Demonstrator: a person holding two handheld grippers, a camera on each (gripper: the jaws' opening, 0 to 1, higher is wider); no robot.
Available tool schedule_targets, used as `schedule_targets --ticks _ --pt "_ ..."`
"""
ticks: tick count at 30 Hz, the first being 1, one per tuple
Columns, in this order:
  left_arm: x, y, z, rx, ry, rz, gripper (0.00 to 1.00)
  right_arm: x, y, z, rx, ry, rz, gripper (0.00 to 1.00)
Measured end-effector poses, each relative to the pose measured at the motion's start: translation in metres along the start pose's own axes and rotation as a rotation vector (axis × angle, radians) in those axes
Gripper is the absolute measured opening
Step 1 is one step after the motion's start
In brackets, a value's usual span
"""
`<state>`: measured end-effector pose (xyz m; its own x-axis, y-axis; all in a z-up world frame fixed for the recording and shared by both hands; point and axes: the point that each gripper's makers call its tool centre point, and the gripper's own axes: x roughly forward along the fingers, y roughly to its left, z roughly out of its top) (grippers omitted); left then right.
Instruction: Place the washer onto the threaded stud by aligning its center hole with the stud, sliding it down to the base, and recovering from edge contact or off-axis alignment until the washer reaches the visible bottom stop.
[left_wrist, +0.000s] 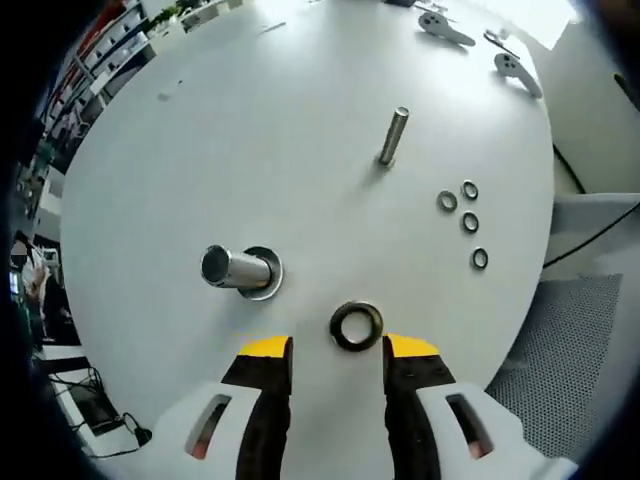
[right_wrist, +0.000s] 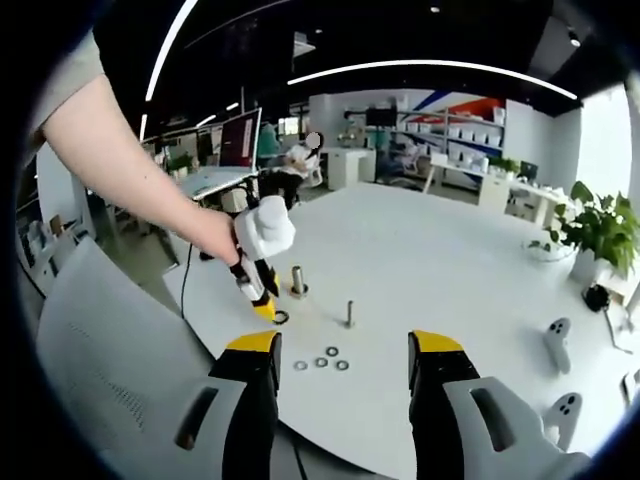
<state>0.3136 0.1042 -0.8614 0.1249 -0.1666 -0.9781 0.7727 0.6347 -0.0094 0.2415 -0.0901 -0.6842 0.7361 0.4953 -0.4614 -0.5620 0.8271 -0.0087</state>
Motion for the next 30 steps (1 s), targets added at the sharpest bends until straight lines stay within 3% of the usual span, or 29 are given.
schedule_targets --ticks 9,19,30 --pt "0.018 0.000 0.003 0.048 0.037 -0.022 0.33 0.000 -0.001 -0.001 0.001 0.003 -0.006 0.53" --pt "0.020 0.000 0.007 0.110 0.052 -0.006 0.29 -0.001 -0.003 -0.001 0.003 0.003 -0.018 0.53" --pt "0.017 -0.003 0.004 0.183 0.123 -0.017 0.24 -0.001 -0.004 -0.001 0.009 0.003 -0.021 0.53"
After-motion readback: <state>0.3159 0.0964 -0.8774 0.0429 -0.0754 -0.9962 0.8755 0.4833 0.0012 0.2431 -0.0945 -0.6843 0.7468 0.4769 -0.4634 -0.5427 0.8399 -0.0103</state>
